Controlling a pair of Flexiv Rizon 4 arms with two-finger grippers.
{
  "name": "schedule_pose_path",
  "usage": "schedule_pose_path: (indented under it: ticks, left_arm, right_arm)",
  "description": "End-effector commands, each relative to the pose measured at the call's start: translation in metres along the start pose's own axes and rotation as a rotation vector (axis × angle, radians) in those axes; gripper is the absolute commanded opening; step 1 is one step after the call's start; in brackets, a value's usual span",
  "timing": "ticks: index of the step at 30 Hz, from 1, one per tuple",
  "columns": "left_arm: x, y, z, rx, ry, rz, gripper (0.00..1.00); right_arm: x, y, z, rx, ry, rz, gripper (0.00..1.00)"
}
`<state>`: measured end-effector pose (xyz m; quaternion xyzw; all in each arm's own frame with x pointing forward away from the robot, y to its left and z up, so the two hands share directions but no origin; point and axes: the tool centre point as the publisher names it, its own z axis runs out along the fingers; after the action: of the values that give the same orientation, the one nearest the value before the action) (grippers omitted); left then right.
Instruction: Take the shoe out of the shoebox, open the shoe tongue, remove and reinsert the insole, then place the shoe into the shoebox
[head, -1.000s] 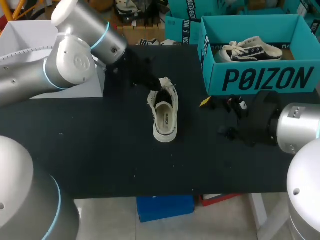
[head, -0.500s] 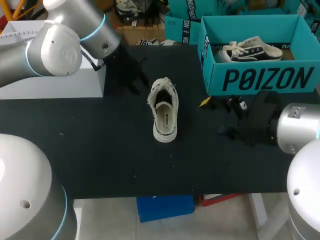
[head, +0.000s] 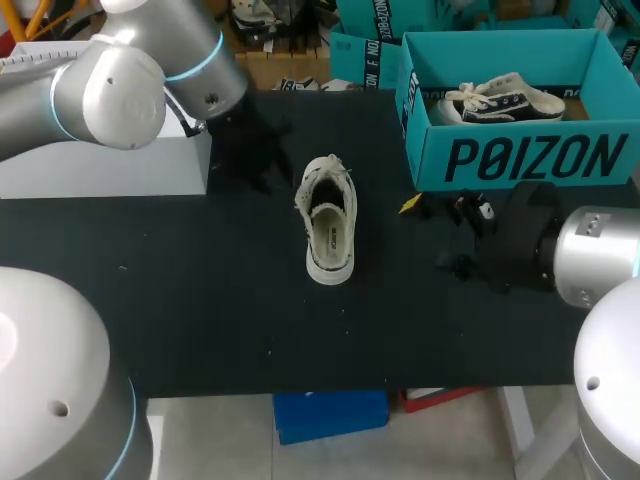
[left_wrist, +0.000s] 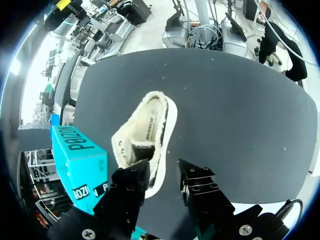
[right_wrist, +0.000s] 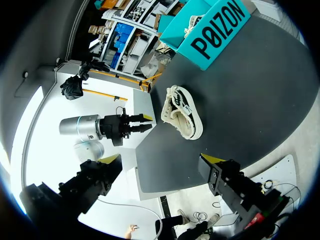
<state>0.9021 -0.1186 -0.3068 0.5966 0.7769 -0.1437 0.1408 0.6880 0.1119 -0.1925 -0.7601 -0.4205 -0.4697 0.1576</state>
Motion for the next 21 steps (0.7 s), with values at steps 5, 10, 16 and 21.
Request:
schedule_pose_path:
  ticks: [5,10,16,21]
  left_arm:
    - [-0.001,0.002,-0.002,0.011,-0.040,0.009,0.34]
    - [-0.004,0.002,-0.001,0.033,-0.053,0.037,0.29]
    - [-0.005,0.003,0.013,0.052,-0.023,0.063,0.31]
    - [-0.010,0.004,0.023,0.062,-0.004,0.087,0.33]
  right_arm:
    - [-0.007,0.001,-0.004,0.074,0.015,0.013,1.00]
    - [-0.007,0.001,-0.004,0.074,0.015,0.013,1.00]
    - [-0.007,0.001,-0.004,0.074,0.015,0.013,1.00]
    - [-0.007,0.001,-0.004,0.074,0.015,0.013,1.00]
